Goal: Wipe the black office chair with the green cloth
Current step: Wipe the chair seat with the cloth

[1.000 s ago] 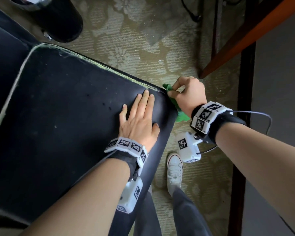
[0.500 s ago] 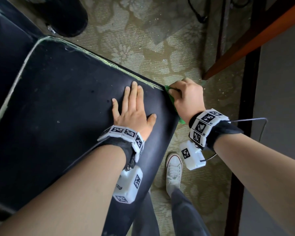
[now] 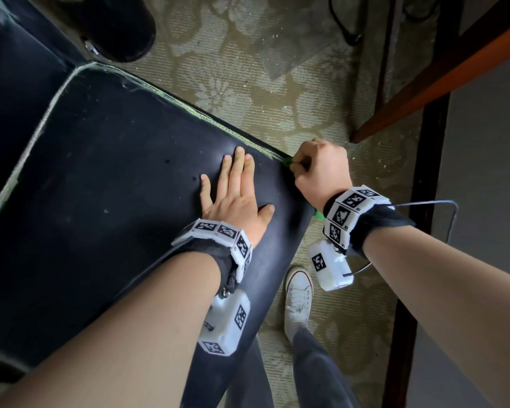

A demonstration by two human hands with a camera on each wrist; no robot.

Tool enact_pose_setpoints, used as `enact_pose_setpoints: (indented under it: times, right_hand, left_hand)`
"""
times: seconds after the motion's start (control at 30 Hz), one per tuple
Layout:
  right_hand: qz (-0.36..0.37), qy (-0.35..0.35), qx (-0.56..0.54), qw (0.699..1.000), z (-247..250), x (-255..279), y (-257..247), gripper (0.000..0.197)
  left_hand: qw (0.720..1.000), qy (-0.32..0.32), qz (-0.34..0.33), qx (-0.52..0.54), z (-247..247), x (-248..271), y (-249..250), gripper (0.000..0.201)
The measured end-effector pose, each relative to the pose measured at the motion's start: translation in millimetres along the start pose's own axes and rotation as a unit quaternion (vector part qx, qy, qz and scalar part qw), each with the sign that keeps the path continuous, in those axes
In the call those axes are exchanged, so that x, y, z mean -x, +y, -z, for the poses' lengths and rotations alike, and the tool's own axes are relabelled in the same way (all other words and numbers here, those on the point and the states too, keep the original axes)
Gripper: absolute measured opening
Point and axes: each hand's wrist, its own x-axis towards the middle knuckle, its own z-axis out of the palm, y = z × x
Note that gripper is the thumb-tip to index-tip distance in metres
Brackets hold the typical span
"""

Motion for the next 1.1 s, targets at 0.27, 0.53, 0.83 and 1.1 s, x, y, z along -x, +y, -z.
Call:
enact_pose_setpoints:
  times: [0.27, 0.53, 0.83, 1.1]
  right_hand:
    - [0.068, -0.062, 0.024, 0.995, -10.9, -22.8, -47.5, 0.023]
    - [0.023, -0.067, 0.063, 0.996, -3.0, -15.6, -10.5, 0.013]
    - [0.014, -0.075, 0.022, 0.997, -16.6, -24.9, -28.5, 0.013]
    - [-0.012, -0.09, 0.042, 0.995, 1.3, -15.2, -5.3, 0.018]
  left_hand:
    - [1.0, -0.015, -0.006, 0.003, 5.0, -2.8, -6.3, 0.091]
    - [1.0, -0.013, -0.012, 0.001, 4.2, 2.1, -4.4, 0.094]
    - [1.0, -0.009, -0.02, -0.01, 4.4, 1.4, -8.2, 0.092]
    - [0.997, 0.037, -0.07, -0.017, 17.5, 8.3, -17.2, 0.084]
